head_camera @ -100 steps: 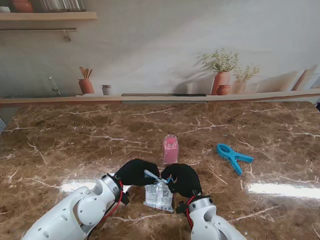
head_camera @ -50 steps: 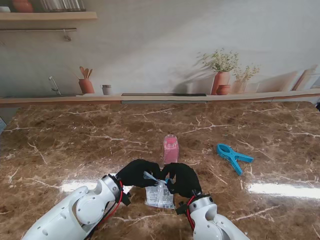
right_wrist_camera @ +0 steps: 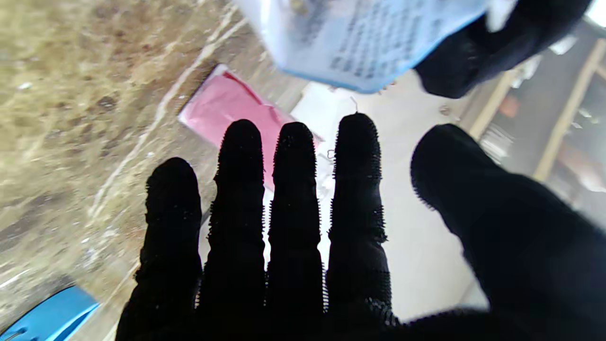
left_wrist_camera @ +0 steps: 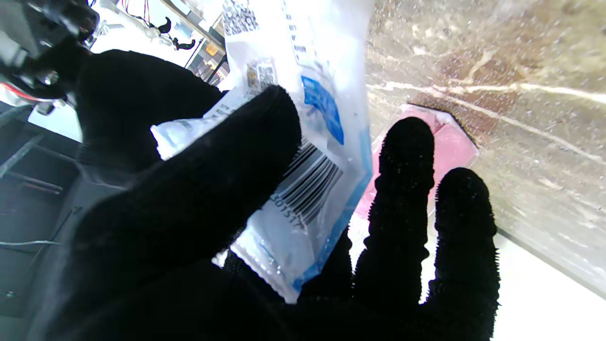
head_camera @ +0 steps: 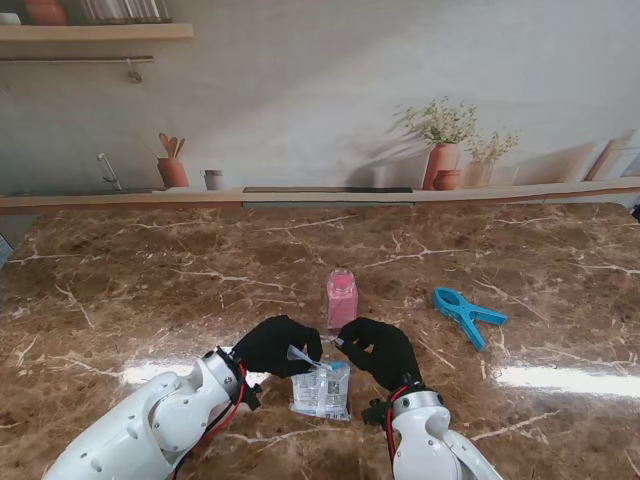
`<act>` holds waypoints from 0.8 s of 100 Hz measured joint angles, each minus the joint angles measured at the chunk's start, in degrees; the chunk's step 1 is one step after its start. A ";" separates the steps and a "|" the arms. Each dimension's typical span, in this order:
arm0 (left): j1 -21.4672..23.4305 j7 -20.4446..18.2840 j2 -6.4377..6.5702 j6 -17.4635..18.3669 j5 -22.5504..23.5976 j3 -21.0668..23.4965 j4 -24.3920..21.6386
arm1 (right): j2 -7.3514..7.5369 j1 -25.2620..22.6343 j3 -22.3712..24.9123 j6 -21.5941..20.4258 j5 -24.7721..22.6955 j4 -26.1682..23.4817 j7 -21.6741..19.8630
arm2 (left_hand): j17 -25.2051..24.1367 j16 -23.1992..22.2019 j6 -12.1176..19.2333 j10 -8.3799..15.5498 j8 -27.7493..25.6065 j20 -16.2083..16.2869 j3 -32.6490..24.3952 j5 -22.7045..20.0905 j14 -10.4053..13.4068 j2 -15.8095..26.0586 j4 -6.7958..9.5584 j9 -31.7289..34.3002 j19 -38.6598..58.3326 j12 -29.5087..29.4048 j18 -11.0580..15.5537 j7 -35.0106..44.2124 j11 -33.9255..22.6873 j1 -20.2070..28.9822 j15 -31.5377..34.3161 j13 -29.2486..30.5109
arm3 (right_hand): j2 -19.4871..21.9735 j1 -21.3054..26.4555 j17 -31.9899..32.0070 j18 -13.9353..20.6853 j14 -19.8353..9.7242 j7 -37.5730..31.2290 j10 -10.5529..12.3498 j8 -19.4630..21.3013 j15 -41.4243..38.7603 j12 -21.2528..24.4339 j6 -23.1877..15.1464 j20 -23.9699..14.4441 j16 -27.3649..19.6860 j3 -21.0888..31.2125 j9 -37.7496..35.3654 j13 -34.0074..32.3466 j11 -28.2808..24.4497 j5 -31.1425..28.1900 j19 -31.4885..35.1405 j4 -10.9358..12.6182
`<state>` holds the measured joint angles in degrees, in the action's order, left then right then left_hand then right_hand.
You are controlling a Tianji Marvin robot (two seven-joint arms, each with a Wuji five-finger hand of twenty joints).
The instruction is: Fill the seasoning bottle
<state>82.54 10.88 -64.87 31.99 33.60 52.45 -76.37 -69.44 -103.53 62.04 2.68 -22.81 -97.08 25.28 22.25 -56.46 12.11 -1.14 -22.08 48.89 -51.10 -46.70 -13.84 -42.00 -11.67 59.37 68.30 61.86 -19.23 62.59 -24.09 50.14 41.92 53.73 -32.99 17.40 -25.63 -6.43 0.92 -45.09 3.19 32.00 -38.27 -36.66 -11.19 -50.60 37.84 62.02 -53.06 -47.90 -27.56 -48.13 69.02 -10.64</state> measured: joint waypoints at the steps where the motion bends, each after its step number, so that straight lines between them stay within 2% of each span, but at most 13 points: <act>1: -0.02 0.17 0.00 0.09 0.34 -0.02 0.02 | -0.02 0.01 0.02 0.45 0.00 -0.07 -0.11 | 0.00 -0.03 0.00 0.00 0.23 0.00 0.00 0.00 0.00 0.00 0.00 0.00 0.00 0.00 0.00 0.06 0.00 0.00 0.00 0.00 | 0.00 0.01 0.00 -0.02 0.03 0.00 -0.02 -0.05 0.59 0.13 0.29 0.00 -1.01 0.00 0.00 -0.44 0.00 0.02 0.02 0.00; 5: -0.11 0.91 0.00 0.43 2.09 -0.08 0.09 | -0.03 0.09 0.14 2.06 0.00 -0.35 -1.05 | 0.00 -0.13 0.00 0.00 1.05 0.00 0.00 0.00 0.00 -0.03 0.00 0.00 0.00 0.00 0.00 0.35 -0.01 0.00 0.00 0.00 | 0.00 0.03 0.00 -0.13 0.64 0.68 -0.13 -0.69 2.30 0.90 1.17 0.73 -1.35 0.00 0.00 -0.28 0.49 0.12 0.56 0.00; 10: -0.30 2.01 0.01 0.87 4.59 -0.24 0.20 | 0.07 0.23 0.36 4.06 0.00 -0.82 -3.86 | 0.00 -0.38 -0.01 0.00 1.77 0.00 -0.67 -0.62 0.00 -0.50 0.00 0.00 0.00 0.00 0.00 0.79 -0.01 0.00 0.00 0.00 | 0.01 0.04 0.00 -0.14 1.16 5.65 -0.66 0.19 4.35 2.35 2.70 1.97 -3.12 -0.30 0.53 -0.27 2.07 0.43 0.65 0.01; 16: -0.53 2.59 0.02 1.38 5.47 -0.52 0.32 | 0.44 0.42 0.47 6.90 0.12 -1.64 -8.28 | 0.00 -0.69 -0.01 0.00 1.81 0.00 -0.67 -0.63 0.00 -0.93 0.00 0.00 0.00 0.00 0.00 0.83 -0.01 0.00 0.00 0.01 | 0.33 0.04 -0.69 -0.16 1.91 14.16 -1.17 2.55 6.53 4.29 5.05 2.44 -4.40 -1.16 1.98 -0.27 3.81 2.61 1.12 3.12; 23: -0.75 3.19 0.05 1.83 5.82 -0.86 0.42 | 0.98 0.68 0.38 9.22 1.16 -2.25 -11.46 | 0.00 -0.73 -0.01 0.06 2.27 0.00 -0.67 -0.63 0.00 -0.95 0.00 0.00 0.00 0.00 0.01 0.84 -0.03 0.00 0.00 0.01 | 0.40 -0.09 -1.79 -0.17 2.47 20.87 -1.53 2.57 8.27 5.81 7.29 2.64 -4.74 -3.12 2.84 -0.27 5.14 6.05 2.21 3.62; 27: -0.89 3.75 0.08 1.97 6.82 -1.04 0.46 | 1.32 0.79 0.34 10.16 2.28 -2.54 -12.99 | 0.00 -0.74 -0.01 0.09 2.34 0.00 -0.67 -0.63 0.00 -0.95 0.00 0.00 0.00 0.00 0.02 0.88 -0.04 0.00 0.00 0.01 | 1.09 -0.47 -2.17 -0.14 2.65 22.31 -1.98 2.34 8.35 6.35 8.58 2.65 -4.74 -4.43 3.02 -0.27 5.62 7.44 3.08 3.62; 44: -1.31 5.61 0.27 2.33 10.11 -1.64 0.69 | 3.08 1.10 0.70 11.63 4.03 -3.56 -22.07 | 0.00 -1.41 -0.04 0.20 2.50 0.00 -1.75 -1.46 0.00 -2.17 0.00 0.00 0.00 0.00 0.44 1.55 -0.55 0.00 0.00 0.01 | 2.84 -1.72 -2.93 1.45 2.82 23.68 -2.23 1.44 6.40 6.59 9.32 2.66 -4.51 -9.96 3.41 -0.27 5.98 8.78 6.62 4.26; 59: -1.60 6.28 0.68 2.42 12.52 -2.03 0.69 | 3.52 1.00 1.61 11.02 9.84 -3.58 -22.94 | 0.00 -1.67 -0.04 0.30 2.50 -0.01 -1.76 -1.46 0.00 -2.17 0.00 0.00 0.00 0.00 0.57 1.55 -0.71 0.00 0.00 0.01 | 4.44 -1.73 -2.93 2.02 2.87 23.68 -2.63 1.33 3.48 6.59 9.37 2.66 -2.39 -15.29 3.34 -0.27 6.13 8.78 8.37 4.80; 64: -1.62 6.60 0.74 2.42 12.72 -2.08 0.69 | 3.72 0.95 1.94 10.95 9.27 -3.73 -24.33 | 0.00 -1.97 -0.04 0.32 2.50 -0.01 -1.76 -1.47 0.00 -2.17 0.00 0.00 0.00 0.00 0.61 1.55 -0.72 0.00 0.00 0.01 | 4.44 -1.73 -2.93 2.12 2.84 23.68 -2.63 1.32 2.28 6.59 9.37 2.66 -1.45 -16.81 3.31 -0.27 5.87 8.78 9.33 4.95; 72: -1.68 7.04 0.83 2.39 13.25 -2.23 0.69 | 4.29 0.98 1.98 10.96 5.77 -4.04 -26.52 | 0.00 -2.13 -0.04 0.39 2.50 -0.01 -1.75 -1.47 0.00 -2.17 0.00 0.00 0.00 0.00 0.91 1.55 -0.79 0.00 0.00 0.01 | 4.24 -1.65 -3.39 2.26 2.61 23.29 -2.63 1.32 0.32 5.84 9.37 2.63 -0.33 -18.16 2.34 -0.27 5.11 8.50 10.18 5.51; 80: -1.84 7.47 0.93 2.38 13.84 -2.59 0.69 | 4.71 1.25 1.52 10.98 5.15 -3.97 -26.37 | 0.00 -2.17 -0.04 0.45 2.50 -0.01 -1.84 -1.47 0.00 -2.17 0.00 0.00 0.00 0.00 1.02 1.55 -0.83 0.00 0.00 0.01 | 2.83 -0.02 -4.80 2.67 2.33 21.28 -2.66 1.87 -2.35 4.98 9.37 2.04 0.51 -17.77 0.16 -2.60 3.61 6.14 12.45 6.04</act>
<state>80.70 18.35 -63.93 34.37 47.43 49.86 -75.68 -64.74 -102.28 63.55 13.66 -17.66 -101.05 -1.09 22.25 -58.62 12.07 -0.70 -19.58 48.88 -52.94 -48.18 -13.84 -44.17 -11.67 59.37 68.30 61.86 -18.22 64.14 -24.92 50.14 41.92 53.74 -30.16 17.37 -30.43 -3.76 3.25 -23.81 0.53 33.87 -40.62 -31.69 -1.81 -48.56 38.35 44.25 -52.89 -50.50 -23.96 -41.99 81.47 -4.60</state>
